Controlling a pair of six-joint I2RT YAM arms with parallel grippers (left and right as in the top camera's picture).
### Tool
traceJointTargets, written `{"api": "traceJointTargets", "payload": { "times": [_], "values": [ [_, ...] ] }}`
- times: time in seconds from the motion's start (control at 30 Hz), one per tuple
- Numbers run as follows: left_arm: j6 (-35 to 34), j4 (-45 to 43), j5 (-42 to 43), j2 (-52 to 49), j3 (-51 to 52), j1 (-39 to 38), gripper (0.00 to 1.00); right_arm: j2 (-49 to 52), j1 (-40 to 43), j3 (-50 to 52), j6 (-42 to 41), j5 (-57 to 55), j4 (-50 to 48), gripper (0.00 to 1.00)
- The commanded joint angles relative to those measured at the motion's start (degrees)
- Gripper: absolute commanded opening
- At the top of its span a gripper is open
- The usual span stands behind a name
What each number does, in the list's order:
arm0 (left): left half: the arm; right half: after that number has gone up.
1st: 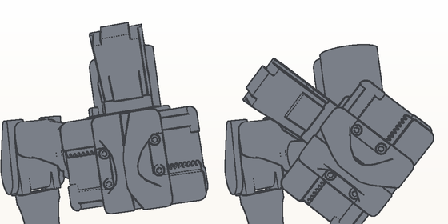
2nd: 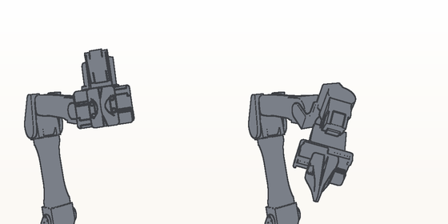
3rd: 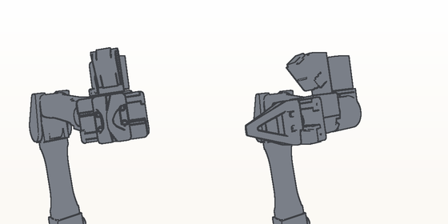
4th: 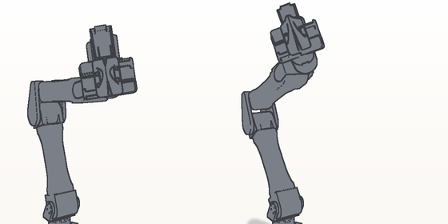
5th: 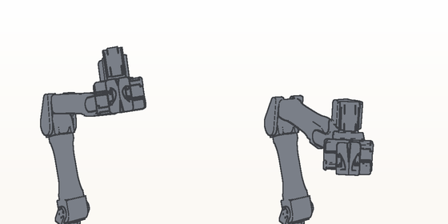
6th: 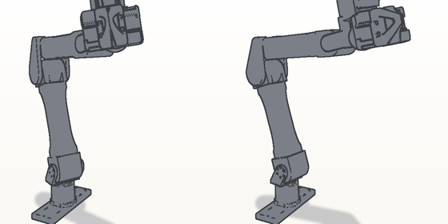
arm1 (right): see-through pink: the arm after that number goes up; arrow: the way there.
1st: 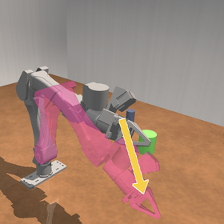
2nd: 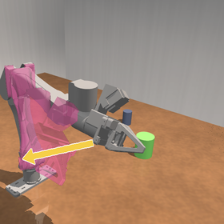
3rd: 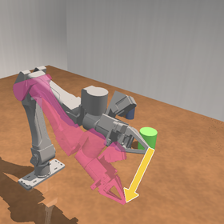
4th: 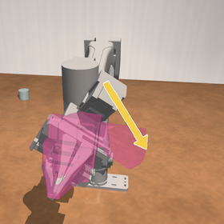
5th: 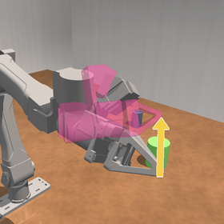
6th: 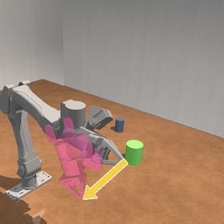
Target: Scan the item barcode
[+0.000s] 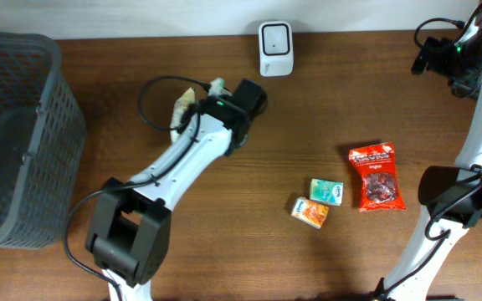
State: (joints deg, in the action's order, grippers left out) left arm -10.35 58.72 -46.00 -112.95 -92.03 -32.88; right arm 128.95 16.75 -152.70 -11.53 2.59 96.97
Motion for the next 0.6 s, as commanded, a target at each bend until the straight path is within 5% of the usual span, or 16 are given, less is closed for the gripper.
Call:
{"api": "traceJointTargets", "payload": {
  "times": [0.0, 0.07, 0.13, 0.2, 0.27, 0.3, 0.37, 0.5, 0.53, 0.57],
  "values": [
    [-1.0, -2.3, 21.2, -0.5, 0.7, -3.2, 0.0, -1.1, 0.2, -0.9, 0.3, -0.3, 0.3, 0.98],
    [-0.9, -4.9, 32.6, -0.5, 0.7, -4.6, 0.08, -1.1, 0.2, -0.9, 0.4, -0.3, 0.3, 0.99],
    [-0.9, -5.1, 36.2, -0.5, -0.2, -5.0, 0.43, -1.1, 0.2, -0.9, 0.4, -0.3, 0.3, 0.99],
    [-0.9, -2.3, 38.4, -0.4, -4.0, -4.7, 0.62, -1.1, 0.2, -0.9, 0.4, -0.3, 0.3, 0.99],
    [-0.9, 2.7, 40.9, -0.4, -11.7, -3.6, 0.93, -1.1, 0.2, -0.9, 0.4, -0.3, 0.3, 0.99],
    [-0.9, 4.0, 40.8, -0.4, -14.5, -3.0, 0.98, -1.1, 0.1, -0.9, 0.3, -0.3, 0.3, 0.99],
    [-0.9, 4.1, 39.3, -0.4, -18.9, -0.6, 0.92, -1.1, 0.2, -0.9, 0.4, -0.3, 0.3, 0.98],
    [-2.0, 2.4, 33.7, -2.4, -17.5, 5.7, 0.13, -1.1, 0.2, -0.9, 0.4, -0.3, 0.3, 0.98],
    [-3.5, 2.6, 34.2, -3.9, -17.5, 6.8, 0.0, -1.1, 0.1, -0.9, 0.3, -0.3, 0.3, 0.98],
    [-4.9, 2.6, 35.3, -5.8, -17.4, 7.5, 0.0, -1.1, 0.1, -0.9, 0.3, -0.3, 0.3, 0.98]
  ]
}}
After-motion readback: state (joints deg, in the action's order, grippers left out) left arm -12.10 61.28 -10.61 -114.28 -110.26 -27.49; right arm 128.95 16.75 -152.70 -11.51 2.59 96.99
